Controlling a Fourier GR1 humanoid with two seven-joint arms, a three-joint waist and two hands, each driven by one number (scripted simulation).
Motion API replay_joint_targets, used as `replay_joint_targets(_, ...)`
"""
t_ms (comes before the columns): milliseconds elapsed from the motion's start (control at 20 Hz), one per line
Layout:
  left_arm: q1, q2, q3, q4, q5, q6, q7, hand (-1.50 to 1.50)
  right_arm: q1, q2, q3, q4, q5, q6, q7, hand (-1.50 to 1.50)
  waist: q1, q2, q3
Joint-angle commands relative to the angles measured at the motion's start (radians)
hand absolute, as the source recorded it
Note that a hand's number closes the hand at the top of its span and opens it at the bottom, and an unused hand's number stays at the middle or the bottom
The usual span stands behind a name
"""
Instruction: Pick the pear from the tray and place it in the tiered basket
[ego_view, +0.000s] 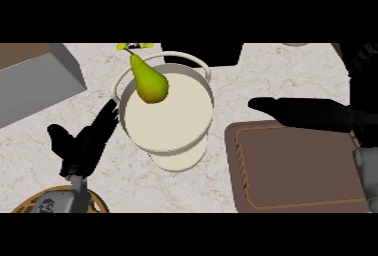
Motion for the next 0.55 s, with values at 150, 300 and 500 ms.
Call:
replay_joint_targets(150,-0.005,0.032,0.022,-0.024,0.027,-0.029,0.020,0.00,0.349,-0.237,-0.289,-0.334,-0.317,0.197,-0.056,-1.50,-0.001,0.006,0.002)
replay_joint_targets(300,0.005,0.007,0.005,-0.067,0.014,0.006,0.052,0.00,0.497,-0.249,-0.476,-0.385,-0.438,0.248,-0.122,-1.50,0.001,0.004,0.003)
replay_joint_targets(500,0.028,-0.011,-0.015,-0.041,-0.011,0.014,0.020,0.00,0.630,-0.230,-0.710,-0.373,-0.619,0.397,-0.229,-1.50,-0.001,0.004,0.002)
